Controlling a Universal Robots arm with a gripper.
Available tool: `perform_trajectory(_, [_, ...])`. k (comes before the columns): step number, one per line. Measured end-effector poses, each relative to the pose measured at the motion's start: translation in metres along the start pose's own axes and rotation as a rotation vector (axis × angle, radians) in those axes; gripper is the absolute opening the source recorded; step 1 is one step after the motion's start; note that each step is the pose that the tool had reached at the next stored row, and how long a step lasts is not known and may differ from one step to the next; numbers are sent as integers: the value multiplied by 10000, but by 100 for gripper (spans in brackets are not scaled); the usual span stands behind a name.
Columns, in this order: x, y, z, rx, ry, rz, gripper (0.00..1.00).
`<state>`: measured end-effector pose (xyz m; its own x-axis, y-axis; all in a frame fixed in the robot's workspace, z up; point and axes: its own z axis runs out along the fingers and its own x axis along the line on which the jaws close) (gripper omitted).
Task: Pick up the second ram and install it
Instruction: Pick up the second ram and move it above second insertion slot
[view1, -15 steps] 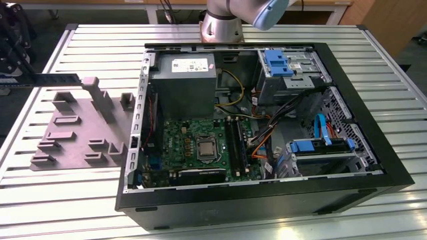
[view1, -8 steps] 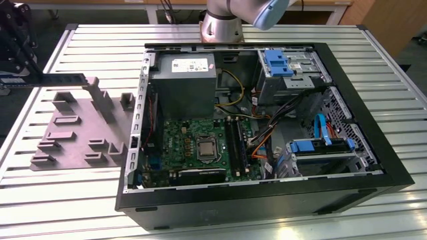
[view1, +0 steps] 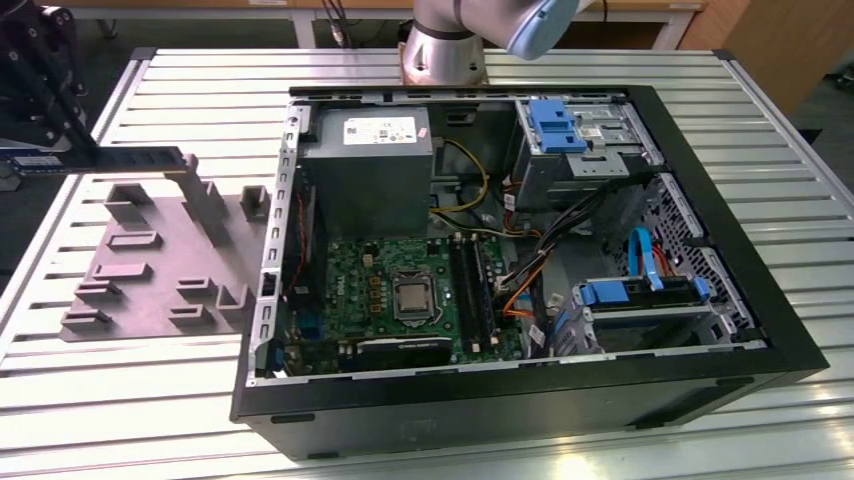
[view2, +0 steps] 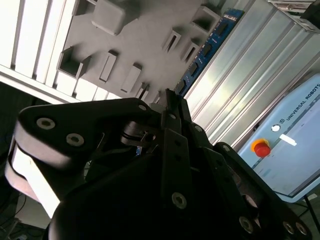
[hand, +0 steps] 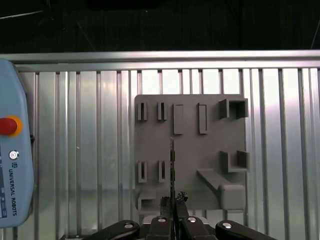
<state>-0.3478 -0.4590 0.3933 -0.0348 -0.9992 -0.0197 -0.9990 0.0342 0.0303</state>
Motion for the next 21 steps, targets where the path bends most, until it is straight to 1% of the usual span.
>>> perform_trajectory(21, [-7, -209, -6, 0, 0, 0, 14])
